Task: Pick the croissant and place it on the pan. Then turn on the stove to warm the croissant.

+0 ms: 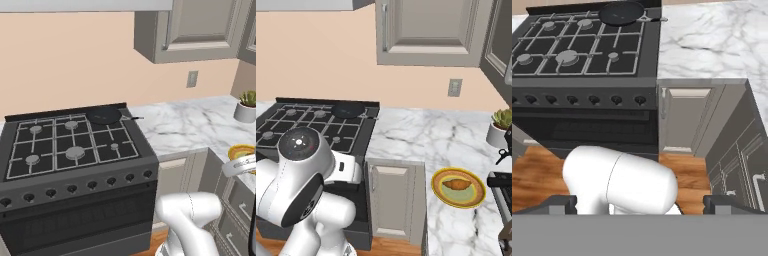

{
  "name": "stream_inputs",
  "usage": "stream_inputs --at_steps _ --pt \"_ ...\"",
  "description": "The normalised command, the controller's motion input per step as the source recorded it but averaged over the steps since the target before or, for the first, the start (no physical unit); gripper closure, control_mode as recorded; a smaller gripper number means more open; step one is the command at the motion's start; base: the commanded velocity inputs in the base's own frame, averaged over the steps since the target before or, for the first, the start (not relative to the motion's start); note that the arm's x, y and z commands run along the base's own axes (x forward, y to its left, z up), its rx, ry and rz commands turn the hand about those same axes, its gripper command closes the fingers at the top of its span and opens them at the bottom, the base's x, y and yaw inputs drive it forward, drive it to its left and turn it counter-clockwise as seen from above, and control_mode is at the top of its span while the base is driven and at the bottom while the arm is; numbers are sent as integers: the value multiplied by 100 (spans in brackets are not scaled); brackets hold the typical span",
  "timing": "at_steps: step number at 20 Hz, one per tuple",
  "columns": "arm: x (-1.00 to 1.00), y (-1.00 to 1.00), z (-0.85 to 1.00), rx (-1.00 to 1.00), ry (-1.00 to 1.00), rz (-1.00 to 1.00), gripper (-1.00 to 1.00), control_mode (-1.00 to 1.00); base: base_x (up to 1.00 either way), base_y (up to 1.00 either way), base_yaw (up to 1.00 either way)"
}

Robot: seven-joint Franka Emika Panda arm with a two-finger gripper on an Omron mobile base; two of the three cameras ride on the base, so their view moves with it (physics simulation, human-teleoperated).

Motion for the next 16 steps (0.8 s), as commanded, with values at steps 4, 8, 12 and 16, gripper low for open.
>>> stream_inputs --at_steps 4,8,12,16 --pt "0 0 0 0 0 0 -100 100 12 0 0" --pt "0 0 0 0 0 0 -100 -100 0 0 0" --pt "0 0 0 0 0 -1 -100 -100 0 0 0" --pt "22 0 0 0 2 -17 -100 -100 0 0 0"
